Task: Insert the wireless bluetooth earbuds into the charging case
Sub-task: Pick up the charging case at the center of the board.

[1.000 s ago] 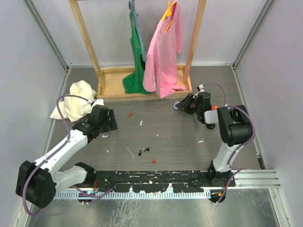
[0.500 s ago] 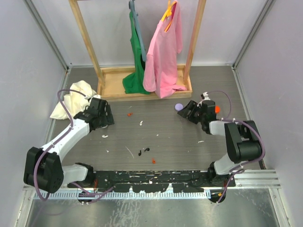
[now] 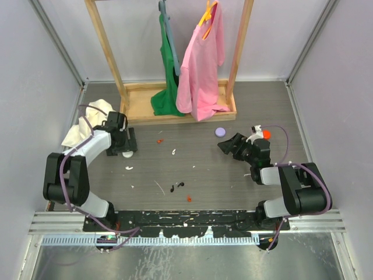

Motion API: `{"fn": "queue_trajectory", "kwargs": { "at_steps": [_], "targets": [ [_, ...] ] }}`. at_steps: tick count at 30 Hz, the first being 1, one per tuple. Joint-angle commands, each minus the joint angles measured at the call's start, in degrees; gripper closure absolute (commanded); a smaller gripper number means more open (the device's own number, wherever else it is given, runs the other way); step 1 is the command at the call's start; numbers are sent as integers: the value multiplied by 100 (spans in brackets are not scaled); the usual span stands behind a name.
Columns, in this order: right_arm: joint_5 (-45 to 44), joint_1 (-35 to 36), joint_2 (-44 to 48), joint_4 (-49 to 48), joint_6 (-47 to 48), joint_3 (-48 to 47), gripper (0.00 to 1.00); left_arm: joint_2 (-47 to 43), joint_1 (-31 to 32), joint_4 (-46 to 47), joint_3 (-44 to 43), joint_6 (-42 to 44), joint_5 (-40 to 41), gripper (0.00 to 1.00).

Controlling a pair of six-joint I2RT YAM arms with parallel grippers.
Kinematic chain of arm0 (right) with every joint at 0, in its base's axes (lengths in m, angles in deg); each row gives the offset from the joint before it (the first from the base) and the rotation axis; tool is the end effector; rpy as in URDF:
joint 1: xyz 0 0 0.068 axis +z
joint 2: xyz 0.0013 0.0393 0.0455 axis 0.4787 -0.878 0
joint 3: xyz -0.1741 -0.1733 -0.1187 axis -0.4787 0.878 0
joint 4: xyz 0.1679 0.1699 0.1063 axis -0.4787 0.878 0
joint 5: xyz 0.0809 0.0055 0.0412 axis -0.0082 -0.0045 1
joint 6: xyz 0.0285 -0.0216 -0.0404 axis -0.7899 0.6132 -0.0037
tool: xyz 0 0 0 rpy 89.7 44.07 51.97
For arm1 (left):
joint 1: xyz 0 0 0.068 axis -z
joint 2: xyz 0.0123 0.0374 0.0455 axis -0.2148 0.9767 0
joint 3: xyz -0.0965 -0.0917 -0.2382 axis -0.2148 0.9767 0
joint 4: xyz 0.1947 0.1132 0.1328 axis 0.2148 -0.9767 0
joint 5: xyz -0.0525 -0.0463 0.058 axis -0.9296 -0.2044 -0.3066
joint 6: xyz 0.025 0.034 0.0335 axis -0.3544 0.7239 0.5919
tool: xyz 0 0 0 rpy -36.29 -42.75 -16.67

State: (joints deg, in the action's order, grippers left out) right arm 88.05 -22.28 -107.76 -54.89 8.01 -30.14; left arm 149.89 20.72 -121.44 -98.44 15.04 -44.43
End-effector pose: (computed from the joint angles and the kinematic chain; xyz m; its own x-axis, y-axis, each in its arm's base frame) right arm 0.2280 0.0385 0.1332 -0.5665 0.5057 -0.6507 -0.1225 0.7291 0.6733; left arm 0.2804 -0.0367 0.1927 -0.8744 -0.2148 -0.4350 -0.2202 0.9747 -0.0385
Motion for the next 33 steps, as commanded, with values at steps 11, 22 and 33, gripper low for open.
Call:
{"fn": "queue_trajectory", "kwargs": {
  "at_steps": [11,22,33],
  "targets": [
    [138,22,-42,-1229,-99,-9,13,1083,-119,-95,-732,705,-511,22],
    [239,25,-105,-1222,-63,-58,13,1260,-4,-252,-717,639,-974,35],
    [428,26,-95,-1221,-58,-104,17,1058,291,-389,-607,449,-958,46]
  ]
}}
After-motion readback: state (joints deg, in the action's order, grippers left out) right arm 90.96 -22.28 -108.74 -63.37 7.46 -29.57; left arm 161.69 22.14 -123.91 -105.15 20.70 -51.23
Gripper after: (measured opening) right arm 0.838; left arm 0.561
